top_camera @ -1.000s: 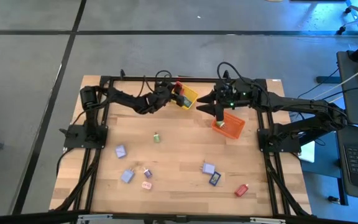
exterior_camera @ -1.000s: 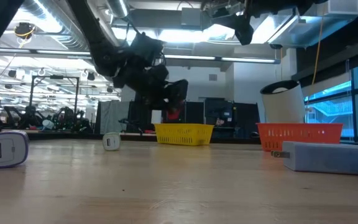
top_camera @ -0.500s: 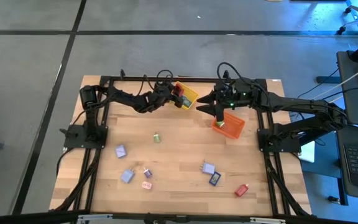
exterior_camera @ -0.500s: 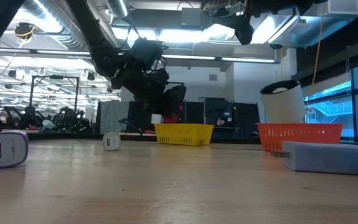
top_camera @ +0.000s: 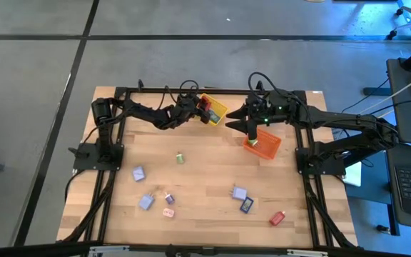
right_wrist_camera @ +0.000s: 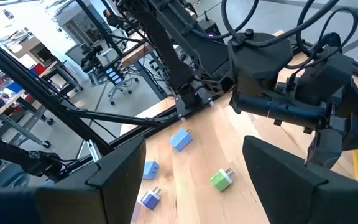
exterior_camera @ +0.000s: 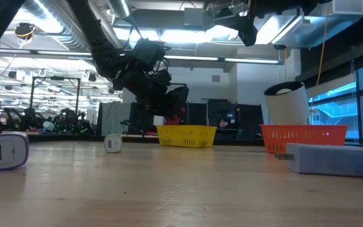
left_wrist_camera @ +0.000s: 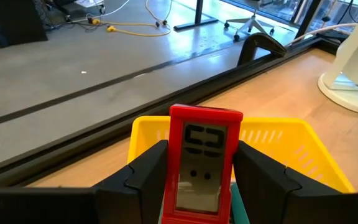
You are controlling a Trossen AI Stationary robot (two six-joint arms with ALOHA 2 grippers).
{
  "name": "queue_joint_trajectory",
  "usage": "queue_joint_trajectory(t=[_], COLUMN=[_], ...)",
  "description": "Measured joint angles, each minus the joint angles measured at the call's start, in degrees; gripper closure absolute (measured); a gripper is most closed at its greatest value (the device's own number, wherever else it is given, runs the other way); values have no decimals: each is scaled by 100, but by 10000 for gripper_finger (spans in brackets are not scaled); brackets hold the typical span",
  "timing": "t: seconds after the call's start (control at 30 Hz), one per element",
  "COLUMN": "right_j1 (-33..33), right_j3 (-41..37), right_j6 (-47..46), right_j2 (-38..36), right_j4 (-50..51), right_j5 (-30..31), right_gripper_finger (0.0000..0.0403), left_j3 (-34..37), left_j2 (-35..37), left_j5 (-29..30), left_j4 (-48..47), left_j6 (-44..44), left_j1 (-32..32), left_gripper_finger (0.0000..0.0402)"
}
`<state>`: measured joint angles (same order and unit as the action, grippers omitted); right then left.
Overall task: Pick & Place Office items
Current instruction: Put the red digital clock into the yellow bin, then put the bottom right purple charger adapter into the orange bin
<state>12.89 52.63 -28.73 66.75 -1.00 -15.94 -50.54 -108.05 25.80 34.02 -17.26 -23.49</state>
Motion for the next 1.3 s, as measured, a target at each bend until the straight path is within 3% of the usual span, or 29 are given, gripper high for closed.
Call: queue_joint_trajectory(t=[0.23, 0.67, 0.97, 1.3], right_j1=[1, 1, -1, 1], right_j3=[1, 0, 1, 1], right_j6=[32, 71, 486, 910], right_j2=[-1, -8, -343, -329], right_j4=[22, 74, 1165, 2247], right_j5=[0, -67, -319, -261], right_gripper_finger=[131, 131, 131, 131], left_j3=[0, 0, 0, 0], left_j2=[0, 87, 1098, 2537], left_j5=[0, -393, -463, -149], left_j4=[143, 741, 803, 776], left_j6=[0, -263, 436, 850], left_j1=[13, 49, 584, 1432], left_gripper_finger=[228, 156, 166, 171])
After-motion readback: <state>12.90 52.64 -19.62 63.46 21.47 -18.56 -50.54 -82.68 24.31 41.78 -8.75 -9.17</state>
